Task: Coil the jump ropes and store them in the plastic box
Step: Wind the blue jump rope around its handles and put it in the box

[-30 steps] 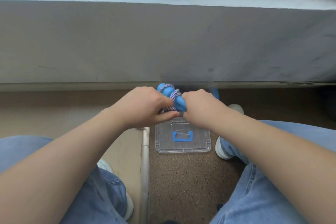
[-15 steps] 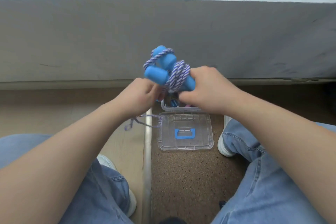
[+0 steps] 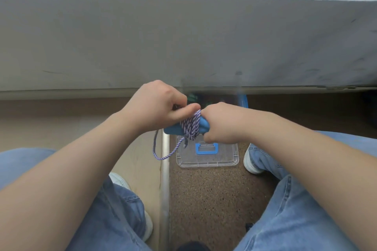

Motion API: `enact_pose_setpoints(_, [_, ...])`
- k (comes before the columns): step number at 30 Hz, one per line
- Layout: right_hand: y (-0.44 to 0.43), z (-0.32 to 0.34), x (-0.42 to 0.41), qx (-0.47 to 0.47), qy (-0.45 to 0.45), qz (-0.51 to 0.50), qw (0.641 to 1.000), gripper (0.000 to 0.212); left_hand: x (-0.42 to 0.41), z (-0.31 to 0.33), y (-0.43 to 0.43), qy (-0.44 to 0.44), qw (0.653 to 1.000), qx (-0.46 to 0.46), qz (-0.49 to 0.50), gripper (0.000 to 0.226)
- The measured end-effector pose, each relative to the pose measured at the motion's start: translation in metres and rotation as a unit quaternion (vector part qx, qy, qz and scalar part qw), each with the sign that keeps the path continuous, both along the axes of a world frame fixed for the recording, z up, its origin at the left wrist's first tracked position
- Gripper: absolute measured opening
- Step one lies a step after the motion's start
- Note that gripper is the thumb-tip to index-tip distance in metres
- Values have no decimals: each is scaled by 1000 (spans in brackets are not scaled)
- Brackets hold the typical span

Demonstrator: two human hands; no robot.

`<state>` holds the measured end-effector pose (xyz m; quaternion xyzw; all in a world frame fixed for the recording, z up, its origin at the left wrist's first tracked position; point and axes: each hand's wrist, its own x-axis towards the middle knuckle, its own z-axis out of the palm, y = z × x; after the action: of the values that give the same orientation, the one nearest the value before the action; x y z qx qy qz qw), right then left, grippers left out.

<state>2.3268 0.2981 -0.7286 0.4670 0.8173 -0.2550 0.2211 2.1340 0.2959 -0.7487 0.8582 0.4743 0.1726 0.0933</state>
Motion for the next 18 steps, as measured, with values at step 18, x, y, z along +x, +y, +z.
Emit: enact_pose_setpoints(18, [-5, 29, 6, -195, 353, -142, 904, 11, -11, -37, 13, -196, 924, -288, 159, 21])
